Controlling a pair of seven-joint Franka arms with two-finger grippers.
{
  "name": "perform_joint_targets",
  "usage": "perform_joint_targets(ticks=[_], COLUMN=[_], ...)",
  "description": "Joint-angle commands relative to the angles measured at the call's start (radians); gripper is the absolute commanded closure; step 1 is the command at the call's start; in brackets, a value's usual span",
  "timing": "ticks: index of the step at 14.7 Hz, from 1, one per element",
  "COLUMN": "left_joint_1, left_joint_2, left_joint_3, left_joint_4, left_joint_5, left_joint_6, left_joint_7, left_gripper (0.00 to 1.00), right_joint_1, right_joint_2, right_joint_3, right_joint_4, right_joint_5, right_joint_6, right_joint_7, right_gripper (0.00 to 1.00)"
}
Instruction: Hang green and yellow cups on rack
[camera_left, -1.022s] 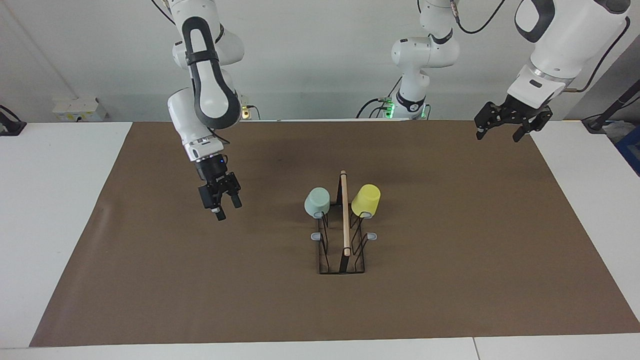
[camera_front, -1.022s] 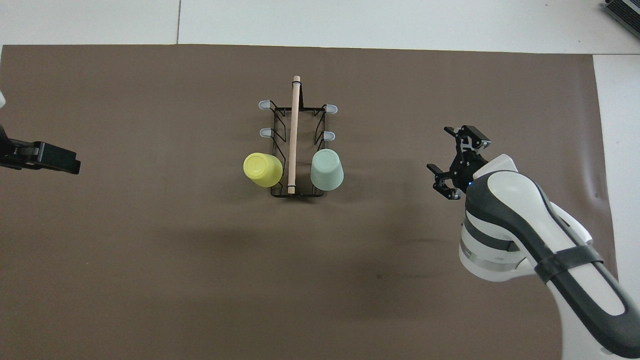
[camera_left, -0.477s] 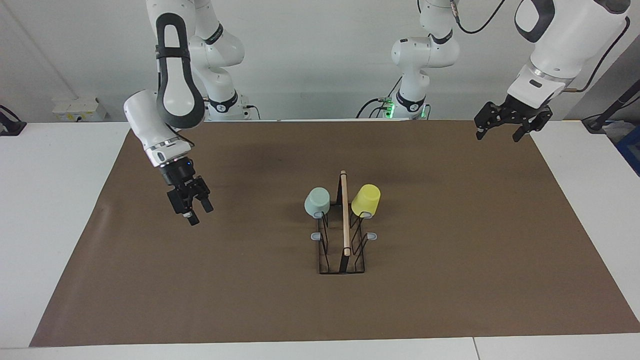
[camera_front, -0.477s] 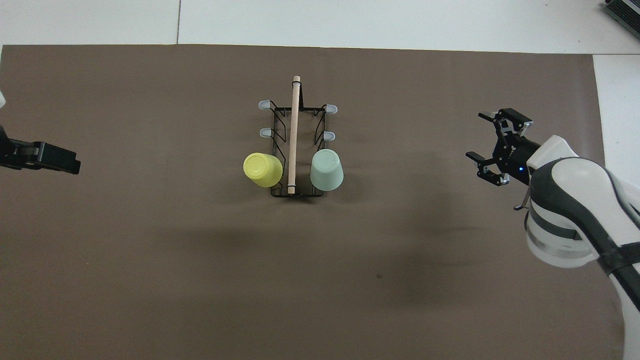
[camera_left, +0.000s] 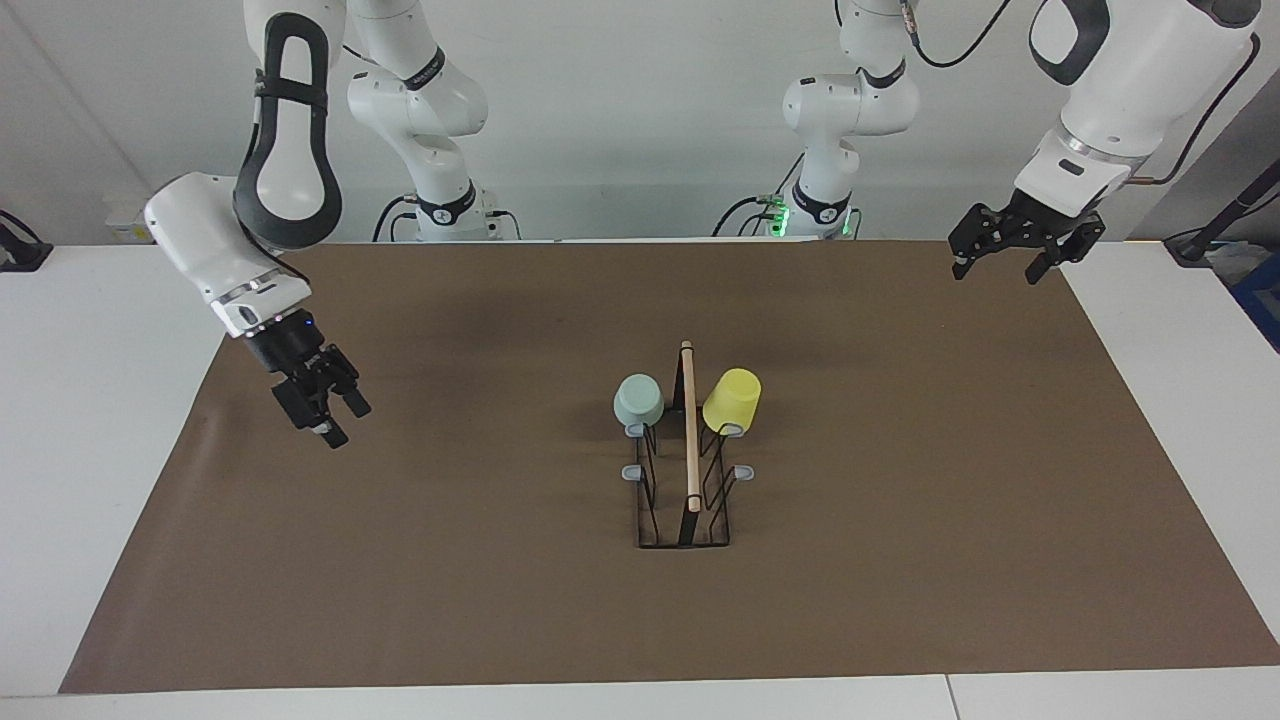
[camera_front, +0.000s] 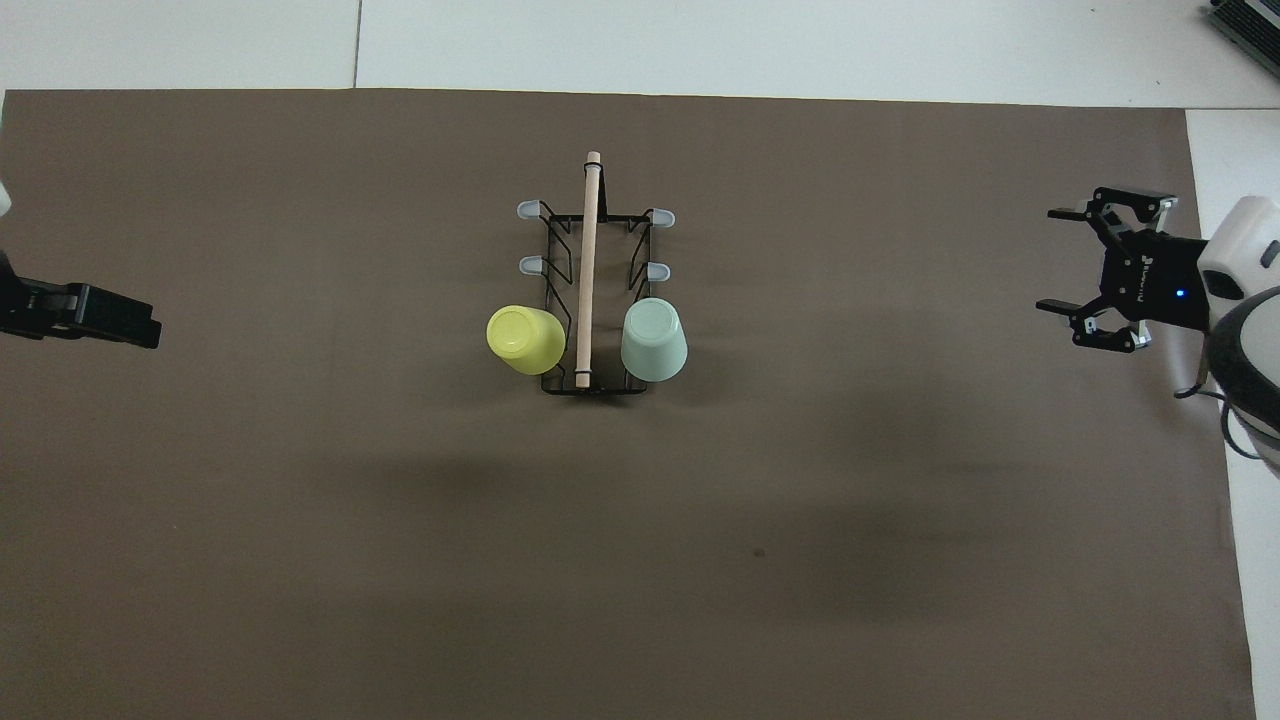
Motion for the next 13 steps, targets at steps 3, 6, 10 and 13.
perform_joint_targets(ticks=[3,6,10,13], left_joint_1=[0.006,0.006,0.006,0.006], left_joint_2=[-0.022,-0.022,-0.022,-0.022], left_joint_3=[-0.007,-0.007,-0.007,-0.007], left_joint_4=[-0.019,-0.019,-0.019,-0.019], left_joint_5=[0.011,0.013,0.011,0.011], left_joint_6=[-0.009,-0.009,-0.009,-0.009], left_joint_7=[-0.007,-0.007,-0.007,-0.007], left_gripper=[0.00,0.00,0.00,0.00], right_joint_1=[-0.026,-0.021,-0.018,-0.014], right_joint_2=[-0.003,-0.003,-0.003,-0.003], right_joint_3=[0.009,0.009,0.015,0.015], right_joint_4=[0.103,0.145,0.192,0.237], right_joint_5=[-0.195,-0.285,-0.352,-0.364], right_joint_6=[-0.171,-0.243,-0.364,-0.455], right_joint_7=[0.345,0.488,0.744,0.914], right_gripper=[0.00,0.00,0.00,0.00])
